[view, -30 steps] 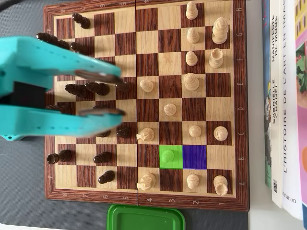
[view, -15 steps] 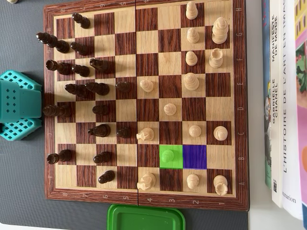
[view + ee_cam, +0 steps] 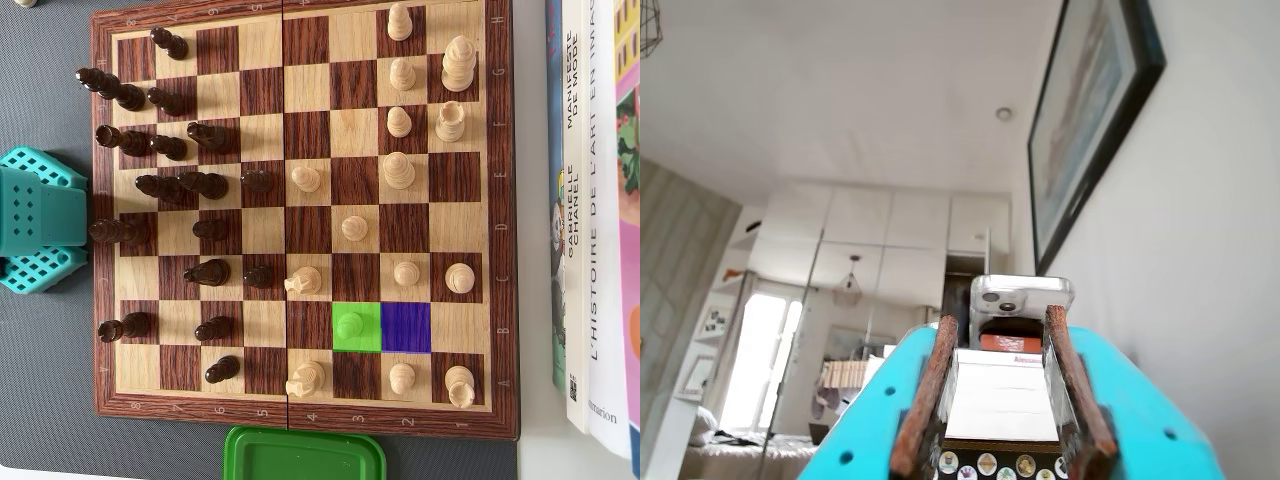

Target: Play chess

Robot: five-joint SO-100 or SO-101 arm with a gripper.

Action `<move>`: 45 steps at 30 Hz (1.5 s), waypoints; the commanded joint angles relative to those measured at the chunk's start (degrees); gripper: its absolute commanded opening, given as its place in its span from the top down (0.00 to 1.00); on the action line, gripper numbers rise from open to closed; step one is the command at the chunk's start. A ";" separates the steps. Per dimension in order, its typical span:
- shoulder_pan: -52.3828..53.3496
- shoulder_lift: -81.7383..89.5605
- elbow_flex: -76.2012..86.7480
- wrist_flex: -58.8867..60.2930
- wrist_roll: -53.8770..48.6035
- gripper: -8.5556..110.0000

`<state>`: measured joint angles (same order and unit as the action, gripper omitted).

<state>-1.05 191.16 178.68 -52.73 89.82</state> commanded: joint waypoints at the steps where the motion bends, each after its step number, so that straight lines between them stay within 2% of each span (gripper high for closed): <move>1: -0.26 0.70 -0.18 -4.04 0.09 0.81; 7: -0.26 0.62 2.37 -15.91 -0.26 0.81; 26: 0.35 0.62 2.37 -38.85 -0.62 0.81; 34: -0.18 0.62 2.37 -50.54 -9.76 0.81; 45: -0.26 0.70 2.37 -50.71 -7.82 0.81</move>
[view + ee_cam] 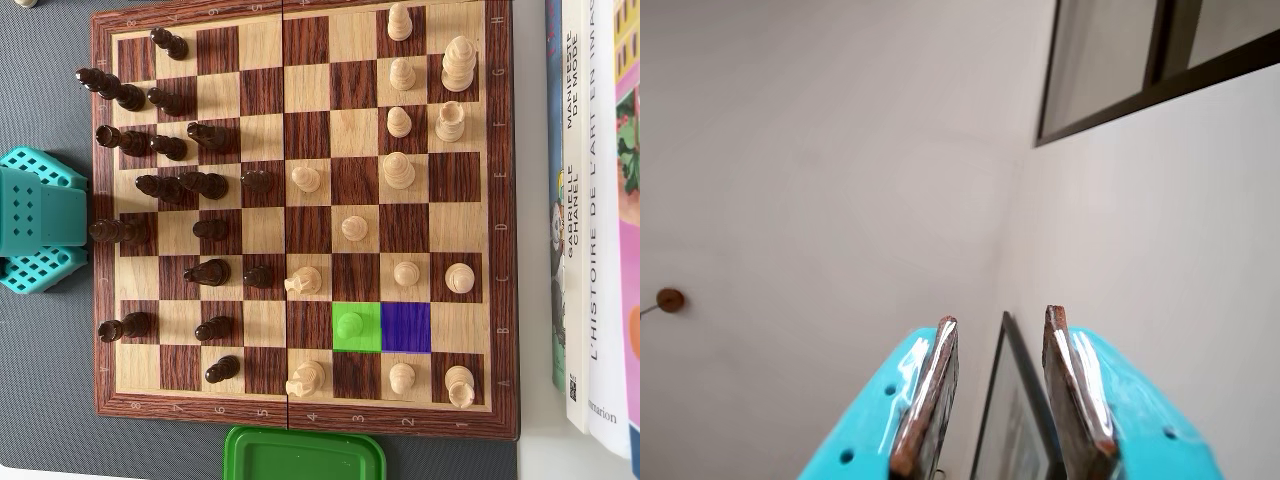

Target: Play chess

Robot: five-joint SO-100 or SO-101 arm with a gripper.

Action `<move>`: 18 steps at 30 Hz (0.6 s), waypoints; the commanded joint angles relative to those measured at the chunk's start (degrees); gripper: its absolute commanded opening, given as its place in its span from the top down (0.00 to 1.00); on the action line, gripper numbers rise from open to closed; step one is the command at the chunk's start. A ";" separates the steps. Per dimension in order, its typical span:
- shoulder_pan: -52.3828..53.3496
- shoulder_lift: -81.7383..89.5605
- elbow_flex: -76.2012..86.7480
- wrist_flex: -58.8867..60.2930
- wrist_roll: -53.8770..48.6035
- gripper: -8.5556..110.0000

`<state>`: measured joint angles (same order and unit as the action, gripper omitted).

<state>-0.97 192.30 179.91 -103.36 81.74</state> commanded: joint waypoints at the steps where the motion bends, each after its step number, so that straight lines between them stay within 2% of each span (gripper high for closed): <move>1: -0.35 -0.44 1.14 -0.09 0.26 0.81; 18: 0.09 -0.44 1.14 -0.09 0.26 0.81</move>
